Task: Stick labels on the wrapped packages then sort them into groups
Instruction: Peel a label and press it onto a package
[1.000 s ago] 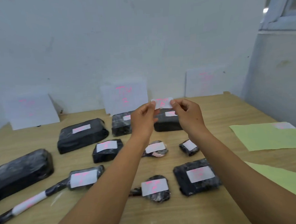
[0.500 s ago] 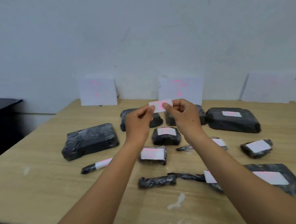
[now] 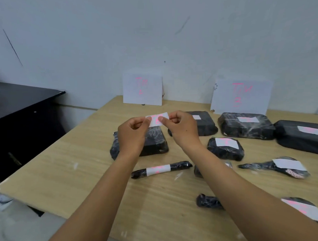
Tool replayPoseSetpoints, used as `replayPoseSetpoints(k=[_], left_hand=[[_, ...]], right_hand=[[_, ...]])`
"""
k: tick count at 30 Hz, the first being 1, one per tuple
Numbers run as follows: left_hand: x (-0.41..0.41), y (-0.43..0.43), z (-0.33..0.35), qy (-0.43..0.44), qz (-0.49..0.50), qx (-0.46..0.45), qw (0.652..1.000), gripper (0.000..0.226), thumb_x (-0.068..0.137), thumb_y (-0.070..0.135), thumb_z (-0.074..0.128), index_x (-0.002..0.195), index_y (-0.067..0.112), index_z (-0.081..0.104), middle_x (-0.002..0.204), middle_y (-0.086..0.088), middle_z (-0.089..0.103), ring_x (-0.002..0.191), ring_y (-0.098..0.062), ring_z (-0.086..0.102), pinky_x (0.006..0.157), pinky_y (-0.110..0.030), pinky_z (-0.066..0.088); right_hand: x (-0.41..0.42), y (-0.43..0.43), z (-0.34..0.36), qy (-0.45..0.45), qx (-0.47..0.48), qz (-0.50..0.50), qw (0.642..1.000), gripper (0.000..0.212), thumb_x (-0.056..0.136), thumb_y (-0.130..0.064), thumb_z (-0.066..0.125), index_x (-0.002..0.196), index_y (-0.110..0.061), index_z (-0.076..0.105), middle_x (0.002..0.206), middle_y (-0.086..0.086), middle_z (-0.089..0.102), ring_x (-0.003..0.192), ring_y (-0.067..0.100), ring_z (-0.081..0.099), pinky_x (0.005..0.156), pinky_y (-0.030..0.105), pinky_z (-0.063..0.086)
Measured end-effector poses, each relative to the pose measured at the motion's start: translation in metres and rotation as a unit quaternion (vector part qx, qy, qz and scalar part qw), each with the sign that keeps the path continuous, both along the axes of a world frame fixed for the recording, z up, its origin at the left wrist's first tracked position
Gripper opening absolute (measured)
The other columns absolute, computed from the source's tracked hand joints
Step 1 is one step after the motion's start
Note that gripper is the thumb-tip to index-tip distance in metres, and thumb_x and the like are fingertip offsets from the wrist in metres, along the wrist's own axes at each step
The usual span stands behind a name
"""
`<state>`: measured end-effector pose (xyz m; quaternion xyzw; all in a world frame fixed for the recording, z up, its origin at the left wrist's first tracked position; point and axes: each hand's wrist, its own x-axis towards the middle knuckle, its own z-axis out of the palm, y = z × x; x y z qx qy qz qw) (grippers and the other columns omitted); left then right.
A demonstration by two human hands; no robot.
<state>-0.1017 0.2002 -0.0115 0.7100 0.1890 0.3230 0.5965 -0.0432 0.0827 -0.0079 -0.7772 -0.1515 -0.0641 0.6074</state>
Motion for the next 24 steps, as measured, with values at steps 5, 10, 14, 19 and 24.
replayPoseSetpoints(k=[5, 10, 14, 19, 24], left_hand=[[0.001, 0.037, -0.019, 0.1, 0.094, 0.124, 0.983, 0.02, 0.076, 0.05, 0.071, 0.067, 0.036, 0.06, 0.07, 0.018, 0.064, 0.074, -0.003, 0.062, 0.096, -0.041, 0.043], [0.004, 0.058, -0.037, 0.153, 0.138, 0.251, 0.946, 0.02, 0.082, 0.051, 0.063, 0.072, 0.033, 0.062, 0.066, 0.018, 0.06, 0.078, -0.002, 0.057, 0.093, -0.034, 0.021], [0.011, 0.062, -0.05, 0.164, 0.142, 0.302, 0.928, 0.019, 0.082, 0.051, 0.062, 0.072, 0.035, 0.061, 0.065, 0.018, 0.06, 0.084, -0.004, 0.057, 0.094, -0.037, 0.021], [0.015, 0.061, -0.055, 0.178, 0.15, 0.337, 0.912, 0.02, 0.082, 0.052, 0.059, 0.074, 0.035, 0.063, 0.064, 0.017, 0.059, 0.089, -0.007, 0.056, 0.096, -0.038, 0.021], [0.019, 0.062, -0.053, 0.23, 0.152, 0.357, 0.892, 0.024, 0.082, 0.056, 0.058, 0.086, 0.033, 0.061, 0.068, 0.016, 0.056, 0.098, -0.012, 0.055, 0.098, -0.039, 0.02]], right_hand=[[0.009, 0.039, -0.016, 0.014, -0.081, 0.014, 0.997, 0.02, 0.08, -0.038, 0.073, 0.071, -0.024, 0.061, 0.067, -0.01, 0.062, 0.065, 0.009, 0.059, 0.067, 0.031, 0.053], [0.012, 0.065, -0.034, 0.002, -0.196, 0.003, 0.981, 0.02, 0.083, -0.043, 0.068, 0.077, -0.025, 0.062, 0.078, -0.009, 0.066, 0.079, 0.015, 0.063, 0.072, 0.036, 0.052], [0.013, 0.07, -0.04, -0.02, -0.249, -0.008, 0.968, 0.018, 0.085, -0.04, 0.065, 0.076, -0.026, 0.058, 0.08, -0.006, 0.067, 0.082, 0.018, 0.062, 0.075, 0.036, 0.051], [0.012, 0.07, -0.044, -0.073, -0.307, -0.018, 0.949, 0.021, 0.087, -0.039, 0.06, 0.085, -0.018, 0.061, 0.084, -0.002, 0.067, 0.085, 0.022, 0.061, 0.077, 0.038, 0.048], [0.015, 0.075, -0.042, -0.09, -0.351, -0.032, 0.931, 0.033, 0.088, -0.045, 0.06, 0.099, -0.014, 0.054, 0.089, 0.001, 0.066, 0.086, 0.024, 0.061, 0.067, 0.033, 0.043]])
